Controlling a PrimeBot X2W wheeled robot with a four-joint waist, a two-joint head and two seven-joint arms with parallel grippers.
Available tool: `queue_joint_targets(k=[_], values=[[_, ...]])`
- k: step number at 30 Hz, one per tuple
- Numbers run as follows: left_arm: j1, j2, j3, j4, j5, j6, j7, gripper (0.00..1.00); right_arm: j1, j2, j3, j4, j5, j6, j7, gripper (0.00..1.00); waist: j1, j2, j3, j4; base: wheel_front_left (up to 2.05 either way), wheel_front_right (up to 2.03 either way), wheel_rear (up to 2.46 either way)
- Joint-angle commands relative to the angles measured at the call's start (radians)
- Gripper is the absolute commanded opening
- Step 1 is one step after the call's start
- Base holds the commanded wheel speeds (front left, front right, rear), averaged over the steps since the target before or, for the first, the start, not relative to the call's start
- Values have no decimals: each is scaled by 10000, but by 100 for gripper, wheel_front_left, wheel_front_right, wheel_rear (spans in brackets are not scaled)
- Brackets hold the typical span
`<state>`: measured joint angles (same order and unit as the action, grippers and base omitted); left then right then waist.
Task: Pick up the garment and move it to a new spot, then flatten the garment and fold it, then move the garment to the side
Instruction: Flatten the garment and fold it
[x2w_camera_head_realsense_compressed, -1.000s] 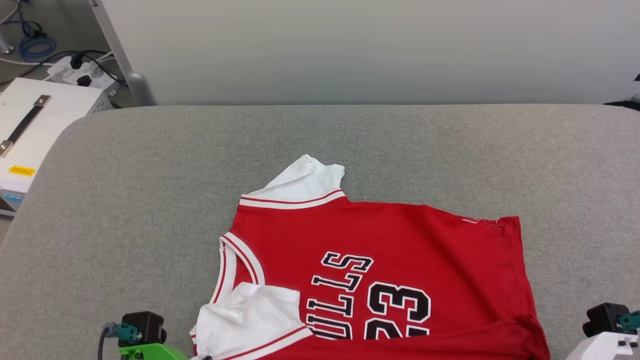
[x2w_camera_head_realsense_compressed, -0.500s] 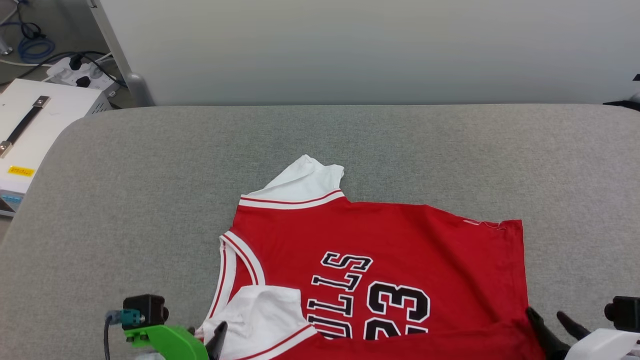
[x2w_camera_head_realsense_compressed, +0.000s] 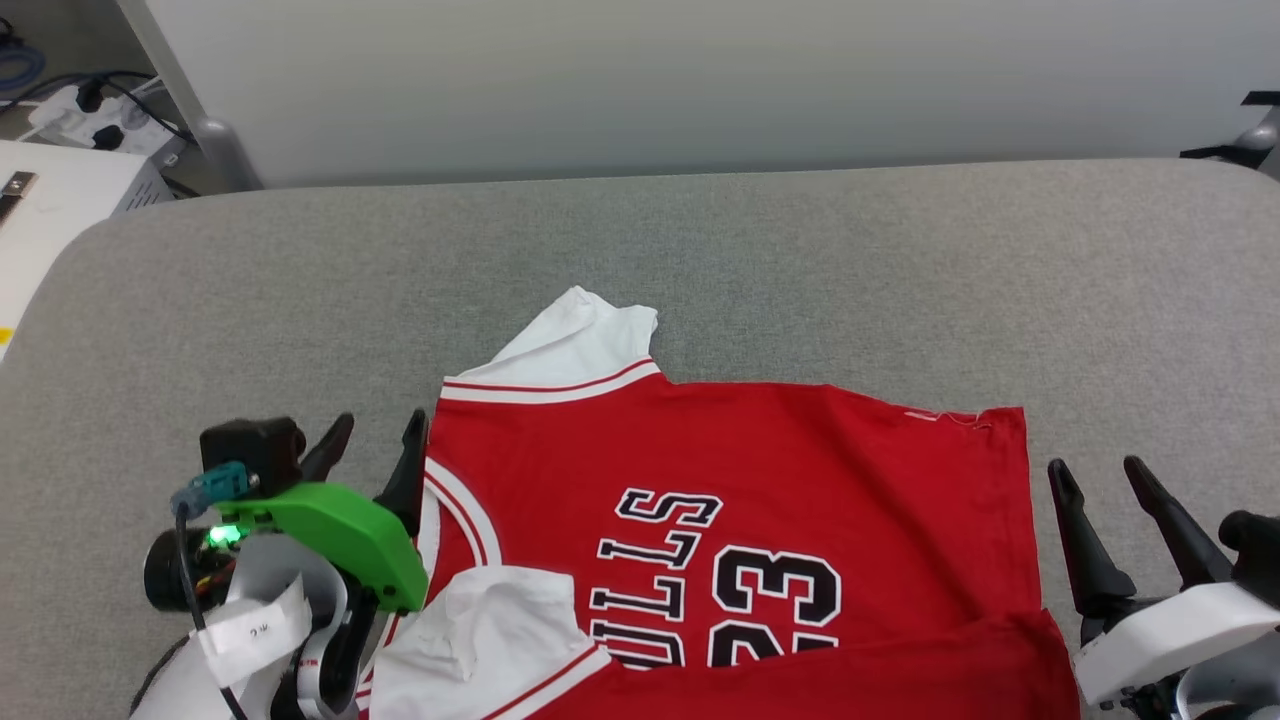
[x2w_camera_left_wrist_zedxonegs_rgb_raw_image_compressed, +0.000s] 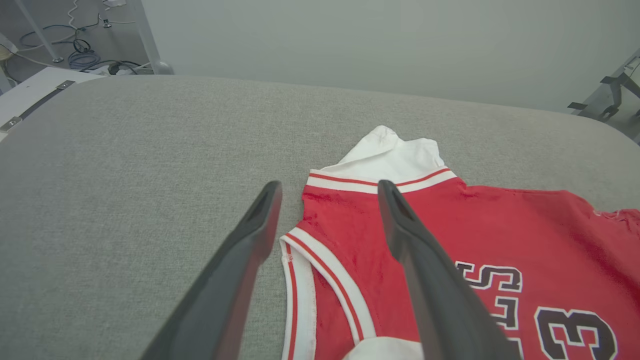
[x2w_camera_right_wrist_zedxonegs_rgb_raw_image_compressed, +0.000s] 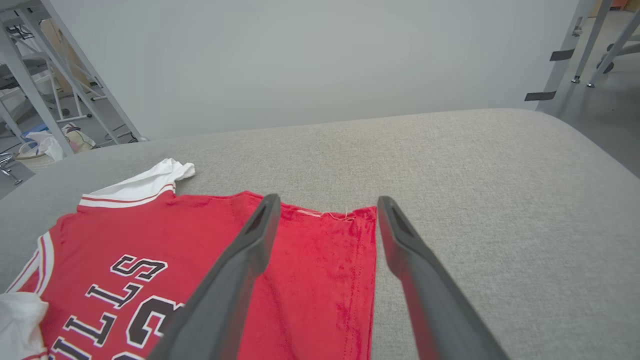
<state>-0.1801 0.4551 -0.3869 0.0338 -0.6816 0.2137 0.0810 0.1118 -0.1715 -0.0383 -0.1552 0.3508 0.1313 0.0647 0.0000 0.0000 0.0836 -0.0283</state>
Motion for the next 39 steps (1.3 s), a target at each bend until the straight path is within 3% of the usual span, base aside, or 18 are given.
queue_joint_targets(k=[1,5,6,10,14,19,24,33,34,39], values=[[-479,-85,0,149,108,-138,-94,100,-315,-7,99,-167,-103,-6,-103,100,0,0,535,-277,0,0,0],[-1744,-182,-85,724,229,-510,-64,100,-877,-193,287,-355,-167,-6,-265,100,0,0,1283,-536,0,0,0],[-2782,-227,-269,1304,273,-893,267,100,-1317,-330,449,-444,-191,-6,-369,100,0,0,1826,-765,0,0,0],[-4144,-363,-661,2360,132,-1602,1139,100,-1810,-437,631,-302,-162,-6,-452,100,0,0,2339,-1067,0,0,0],[-5454,-400,-1215,3499,-149,-2486,2752,100,-2168,-486,762,-41,-49,-6,-628,100,0,0,2741,-1366,0,0,0],[-6683,-331,-1574,4500,-654,-3020,4728,100,-2411,-455,937,295,106,-6,-840,100,0,0,3144,-1717,0,0,0],[-7746,-131,-1721,5257,-877,-3142,6132,100,-2661,-404,1126,598,326,-6,-1085,100,0,0,3632,-2050,0,0,0],[-8366,-27,-2221,6764,-697,-2861,7868,100,-3021,-425,1463,1209,674,-6,-1475,100,0,0,3998,-2486,0,0,0],[-8211,-201,-2240,7071,-890,-2714,8237,0,-3065,-440,1523,1350,919,-6,-1463,100,0,0,3973,-2517,0,0,0],[-8091,-312,-2199,7175,-827,-2646,7568,0,-3252,-703,1544,1638,1716,-6,-847,100,0,0,3754,-2388,0,0,0]])
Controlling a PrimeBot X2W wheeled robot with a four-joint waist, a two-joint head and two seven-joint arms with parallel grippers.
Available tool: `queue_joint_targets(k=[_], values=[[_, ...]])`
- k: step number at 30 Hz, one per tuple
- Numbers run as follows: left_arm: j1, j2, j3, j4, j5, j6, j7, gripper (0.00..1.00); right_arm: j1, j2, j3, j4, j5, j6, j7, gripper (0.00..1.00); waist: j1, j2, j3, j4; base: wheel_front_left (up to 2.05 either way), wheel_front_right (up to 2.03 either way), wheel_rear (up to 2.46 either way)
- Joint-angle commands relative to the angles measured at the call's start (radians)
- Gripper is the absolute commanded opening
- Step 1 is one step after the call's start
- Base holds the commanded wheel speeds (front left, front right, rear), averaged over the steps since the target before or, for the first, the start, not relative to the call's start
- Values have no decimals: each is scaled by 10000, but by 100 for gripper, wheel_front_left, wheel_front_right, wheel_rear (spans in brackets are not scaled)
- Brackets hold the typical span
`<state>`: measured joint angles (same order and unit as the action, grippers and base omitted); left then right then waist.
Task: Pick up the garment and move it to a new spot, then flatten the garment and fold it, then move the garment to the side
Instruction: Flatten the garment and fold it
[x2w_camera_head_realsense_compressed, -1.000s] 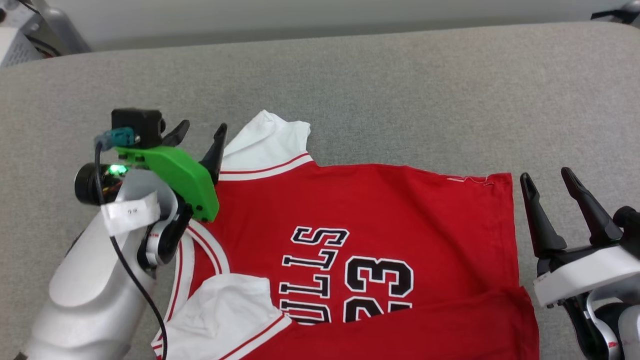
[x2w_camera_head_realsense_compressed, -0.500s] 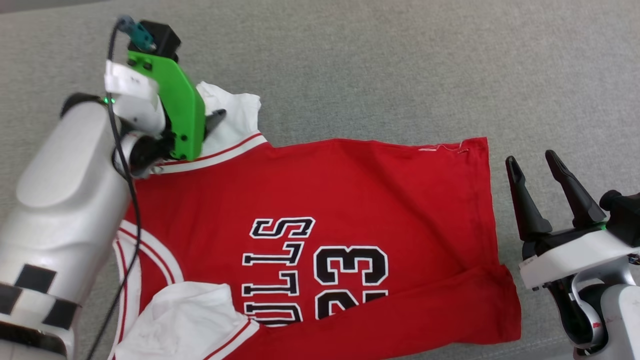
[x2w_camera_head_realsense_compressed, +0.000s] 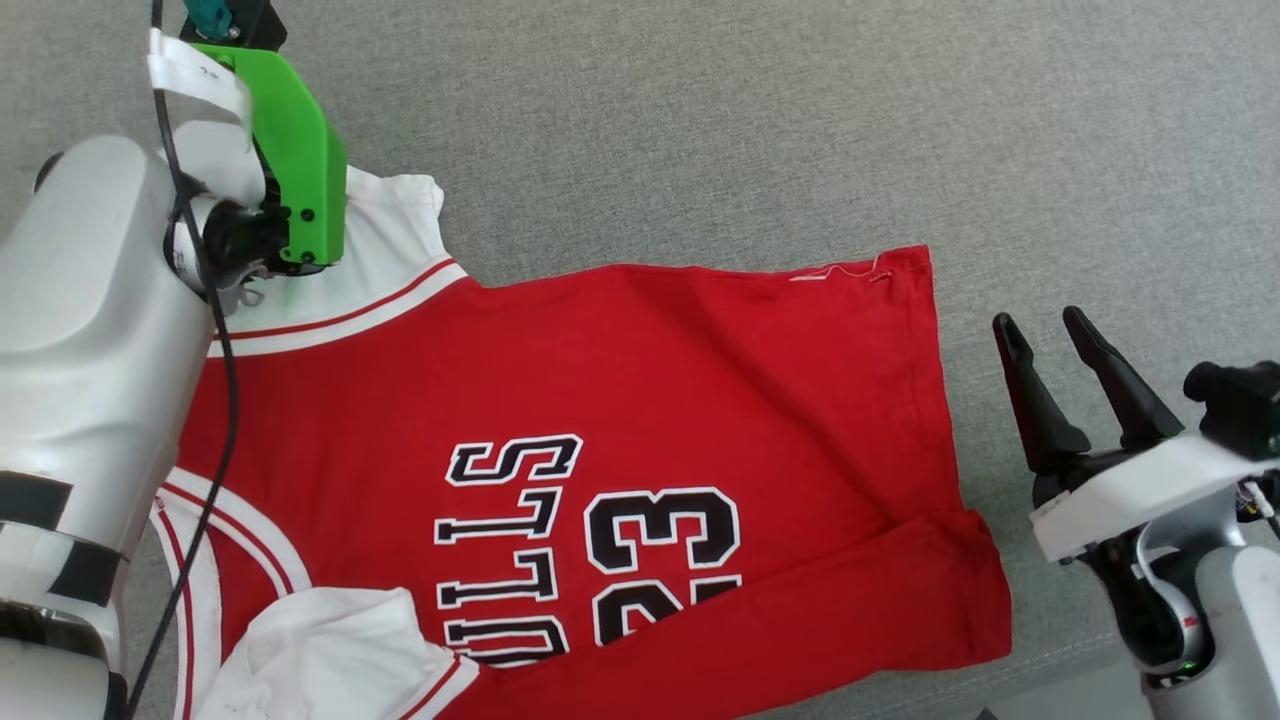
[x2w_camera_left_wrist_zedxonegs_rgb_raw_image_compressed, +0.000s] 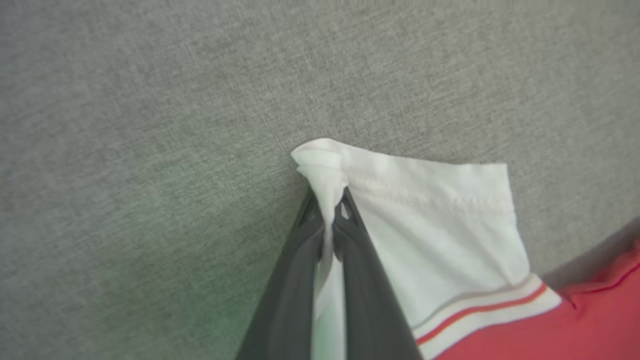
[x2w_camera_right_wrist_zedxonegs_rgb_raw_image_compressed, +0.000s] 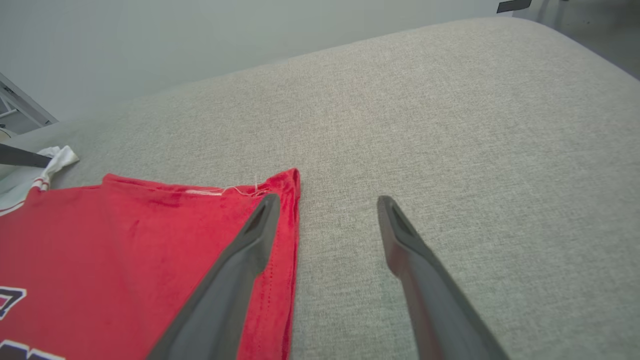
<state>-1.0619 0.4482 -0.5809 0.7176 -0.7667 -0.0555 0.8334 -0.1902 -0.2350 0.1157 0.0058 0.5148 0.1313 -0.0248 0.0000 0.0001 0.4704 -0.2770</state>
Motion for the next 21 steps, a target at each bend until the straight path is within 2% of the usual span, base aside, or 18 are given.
queue_joint_targets(k=[1,6,7,9,15,21], values=[[713,-225,-259,334,71,31,-137,0,-329,-193,19,158,242,-6,366,100,0,-1,-205,149,0,0,0],[576,-353,-141,116,105,-47,-987,0,-1038,-975,233,790,909,-6,2194,100,0,-1,-624,605,0,0,0],[487,-468,-120,-160,144,-101,-1431,0,-1541,-1471,479,1005,1186,-6,3388,100,0,-1,-839,1043,0,0,0],[430,-467,-186,-375,254,-144,-1639,0,-1885,-1747,669,1117,1392,-6,4148,100,0,-1,-906,1318,0,0,0],[372,-652,-226,-1240,293,-191,-2094,0,-2860,-2449,1193,1706,1655,-6,5869,100,0,-1,-788,2124,0,0,0],[578,-664,-183,-1952,222,-144,-2364,0,-3435,-2650,1895,2805,2228,-6,7212,100,0,-1,-550,2493,0,0,0]])
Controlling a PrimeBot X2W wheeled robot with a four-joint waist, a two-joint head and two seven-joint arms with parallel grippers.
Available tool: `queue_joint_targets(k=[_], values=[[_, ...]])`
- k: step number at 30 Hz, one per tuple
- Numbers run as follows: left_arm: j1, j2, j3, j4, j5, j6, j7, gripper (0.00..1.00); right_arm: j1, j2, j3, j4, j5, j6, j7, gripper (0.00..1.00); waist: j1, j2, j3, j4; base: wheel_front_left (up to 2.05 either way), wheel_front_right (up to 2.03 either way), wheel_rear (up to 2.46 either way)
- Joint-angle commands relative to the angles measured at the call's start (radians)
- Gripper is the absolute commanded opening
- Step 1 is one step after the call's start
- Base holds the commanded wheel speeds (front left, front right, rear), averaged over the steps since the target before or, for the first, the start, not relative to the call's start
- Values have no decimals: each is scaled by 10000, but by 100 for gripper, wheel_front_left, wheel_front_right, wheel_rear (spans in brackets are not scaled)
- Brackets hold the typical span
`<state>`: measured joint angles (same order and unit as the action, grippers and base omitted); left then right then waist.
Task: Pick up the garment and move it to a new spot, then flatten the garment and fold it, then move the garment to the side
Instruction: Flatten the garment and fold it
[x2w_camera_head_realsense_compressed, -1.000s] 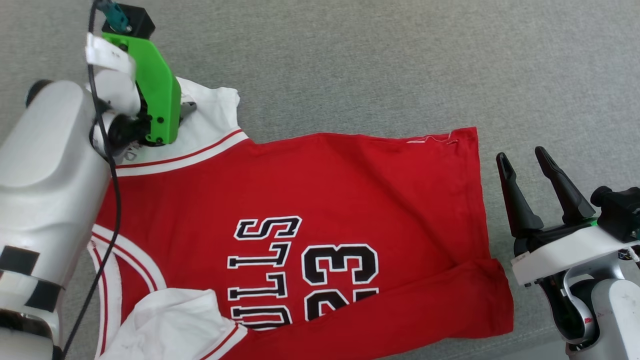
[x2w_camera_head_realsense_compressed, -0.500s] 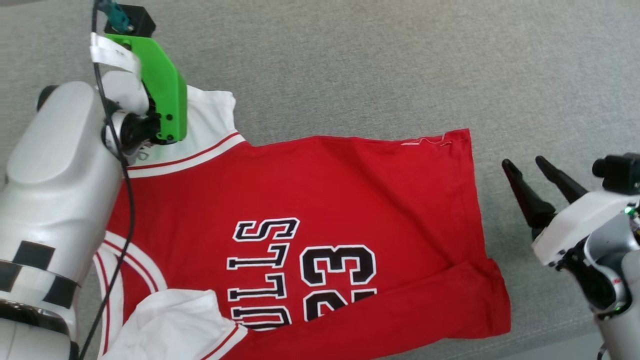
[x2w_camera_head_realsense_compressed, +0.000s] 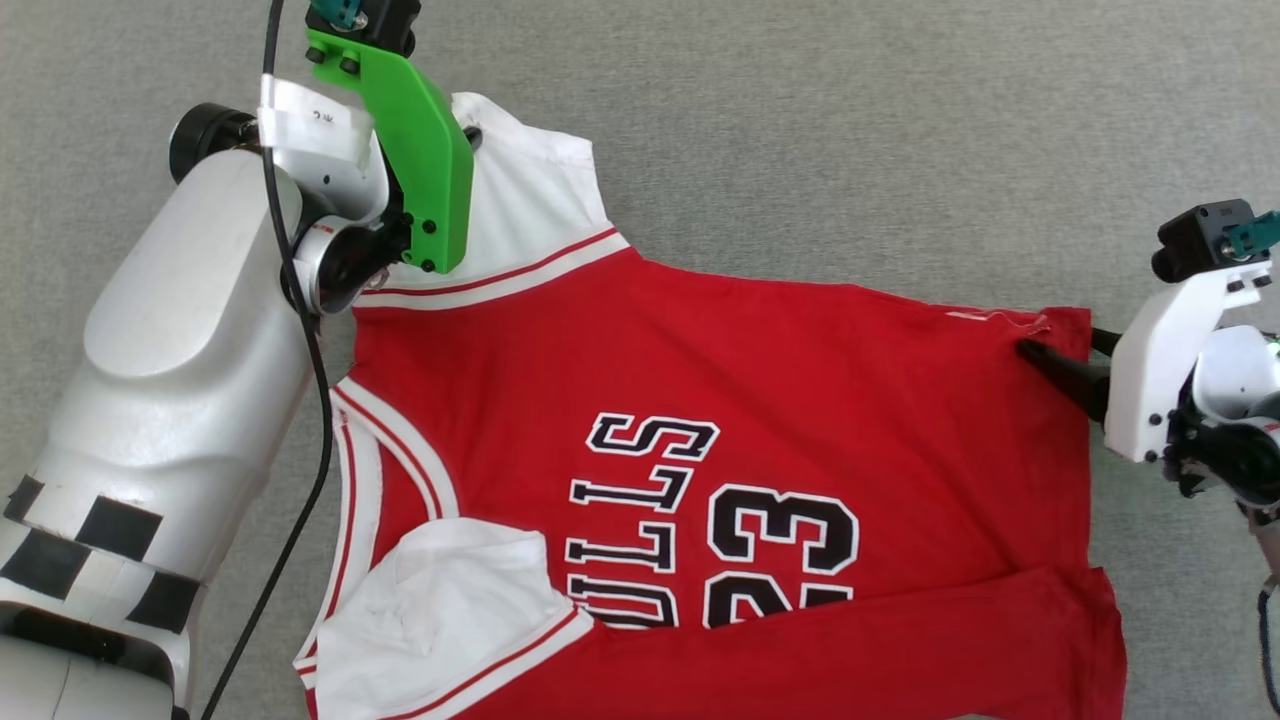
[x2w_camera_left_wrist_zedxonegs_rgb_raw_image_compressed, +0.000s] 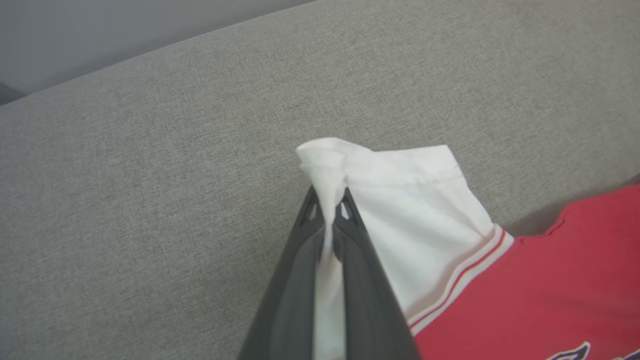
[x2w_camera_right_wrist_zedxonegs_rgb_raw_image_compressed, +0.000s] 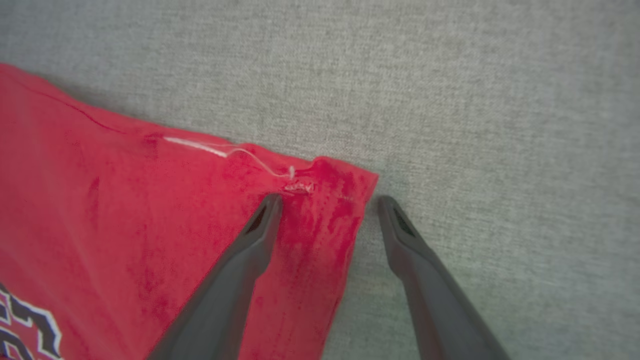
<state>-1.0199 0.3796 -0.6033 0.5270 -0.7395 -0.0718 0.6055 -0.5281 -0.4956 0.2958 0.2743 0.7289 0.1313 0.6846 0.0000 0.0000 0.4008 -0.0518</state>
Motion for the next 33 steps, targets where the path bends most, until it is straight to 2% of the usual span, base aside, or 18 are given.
queue_joint_targets(k=[1,4,5,6,7,11,20,26,33], values=[[215,23,50,-127,-78,26,-108,0,-64,-49,240,279,182,-6,289,100,0,0,167,273,0,0,0],[409,67,113,-338,-184,65,-184,0,10,-72,816,814,496,-6,992,100,0,0,206,321,0,0,0],[485,93,126,-401,-212,73,-209,0,32,-60,987,931,625,-6,1185,37,0,0,200,325,0,0,0],[546,117,135,-443,-232,82,-222,0,36,-74,1138,1002,693,-6,1322,15,0,0,193,325,0,0,0],[626,135,152,-482,-275,90,-235,0,34,-82,1287,1079,803,-6,1462,0,0,0,163,322,0,0,0],[894,141,223,-556,-432,109,-359,0,-265,-249,1531,1147,1136,-6,1423,0,0,0,-38,320,0,0,0],[1703,207,590,-593,-714,156,-1359,0,-813,-751,934,564,1240,-6,-136,0,0,0,-1095,465,0,0,0],[2997,502,969,-1367,-1005,383,-2097,0,175,-935,462,136,1140,-6,-609,0,0,0,-1892,646,0,0,0],[5739,1082,904,-3141,-1009,1059,-2647,0,2215,-783,-96,-474,731,-6,-1283,0,0,0,-2547,762,0,0,0]])
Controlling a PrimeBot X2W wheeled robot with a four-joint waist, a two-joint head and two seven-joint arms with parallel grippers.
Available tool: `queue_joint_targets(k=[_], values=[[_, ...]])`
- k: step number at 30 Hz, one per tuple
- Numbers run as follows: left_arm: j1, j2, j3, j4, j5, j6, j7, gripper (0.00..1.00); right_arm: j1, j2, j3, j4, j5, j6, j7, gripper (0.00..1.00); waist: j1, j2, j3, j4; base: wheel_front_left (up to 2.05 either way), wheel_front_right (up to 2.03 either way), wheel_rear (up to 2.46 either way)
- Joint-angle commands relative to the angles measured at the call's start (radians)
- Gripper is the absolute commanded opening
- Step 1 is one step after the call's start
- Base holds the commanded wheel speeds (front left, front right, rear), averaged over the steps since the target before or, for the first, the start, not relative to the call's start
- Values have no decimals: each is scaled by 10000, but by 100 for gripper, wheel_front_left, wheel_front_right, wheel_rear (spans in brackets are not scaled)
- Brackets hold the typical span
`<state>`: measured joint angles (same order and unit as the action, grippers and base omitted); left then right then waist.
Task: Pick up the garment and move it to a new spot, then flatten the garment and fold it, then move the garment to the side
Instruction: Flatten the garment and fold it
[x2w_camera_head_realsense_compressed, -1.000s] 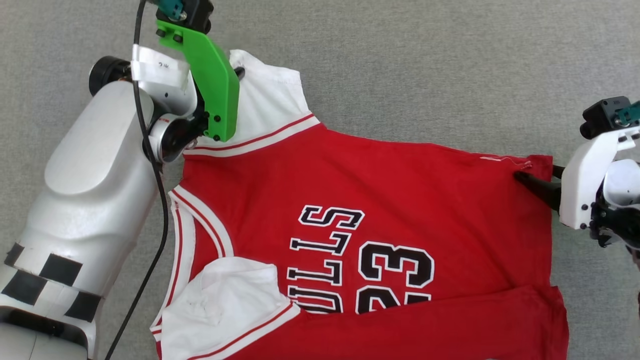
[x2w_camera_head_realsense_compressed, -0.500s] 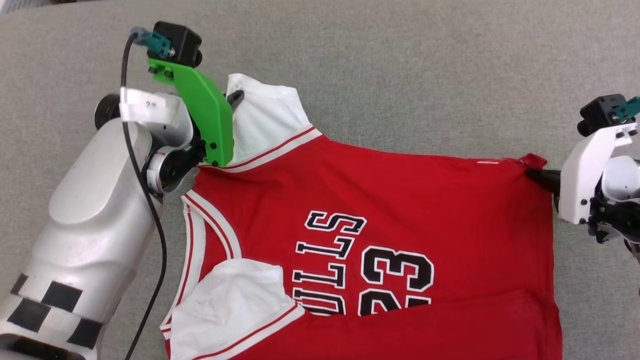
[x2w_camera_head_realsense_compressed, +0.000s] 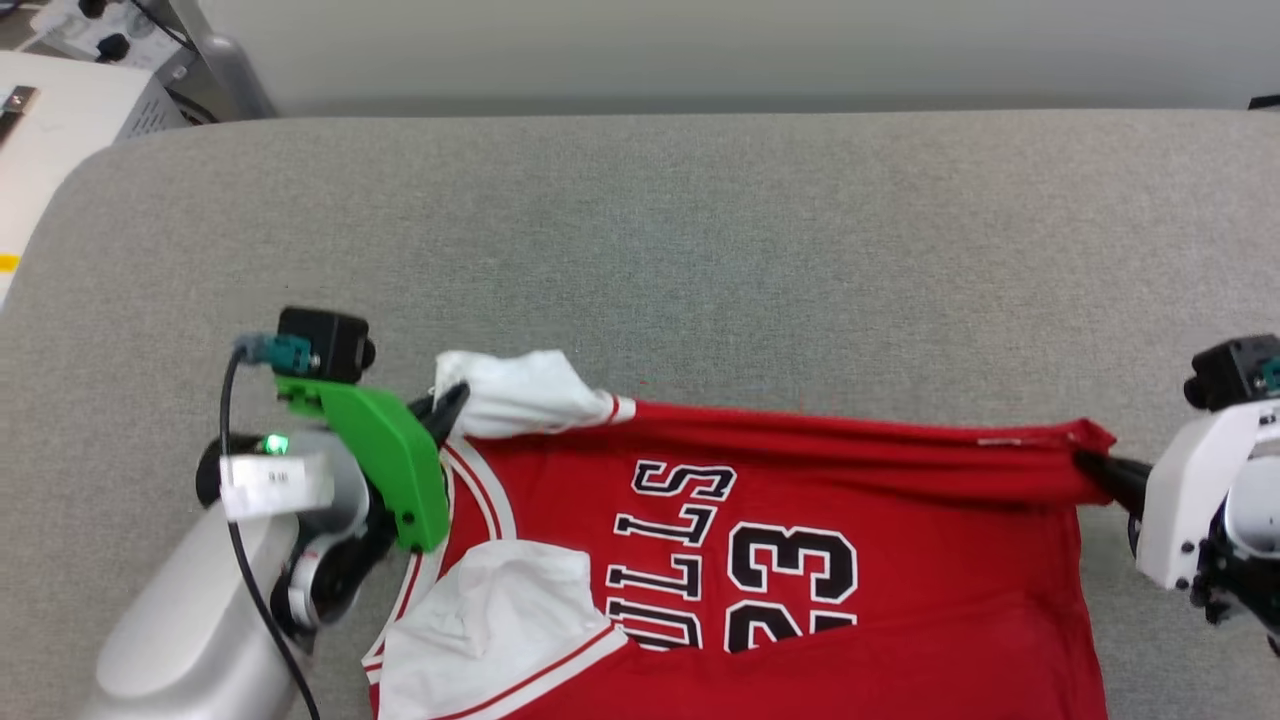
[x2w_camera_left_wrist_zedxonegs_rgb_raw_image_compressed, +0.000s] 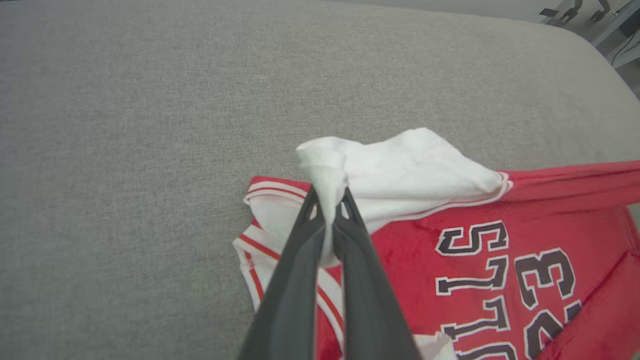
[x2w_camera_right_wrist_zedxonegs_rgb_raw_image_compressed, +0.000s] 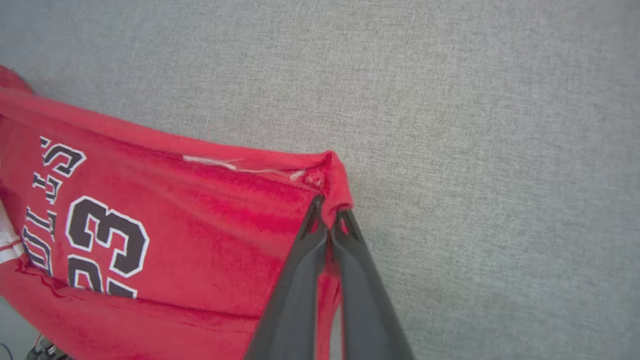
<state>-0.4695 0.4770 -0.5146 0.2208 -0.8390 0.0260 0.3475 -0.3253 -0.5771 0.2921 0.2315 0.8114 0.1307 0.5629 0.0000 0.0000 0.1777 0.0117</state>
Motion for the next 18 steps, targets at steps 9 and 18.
queue_joint_targets(k=[9,18], values=[[3339,563,75,-1960,-292,1311,-367,0,2549,953,-1185,-694,-634,0,-209,0,0,0,-666,130,0,0,0],[5132,415,-31,-2265,-871,1841,-366,0,4028,2005,-2006,-1074,-1325,0,-177,0,0,0,-781,-80,0,0,0]])
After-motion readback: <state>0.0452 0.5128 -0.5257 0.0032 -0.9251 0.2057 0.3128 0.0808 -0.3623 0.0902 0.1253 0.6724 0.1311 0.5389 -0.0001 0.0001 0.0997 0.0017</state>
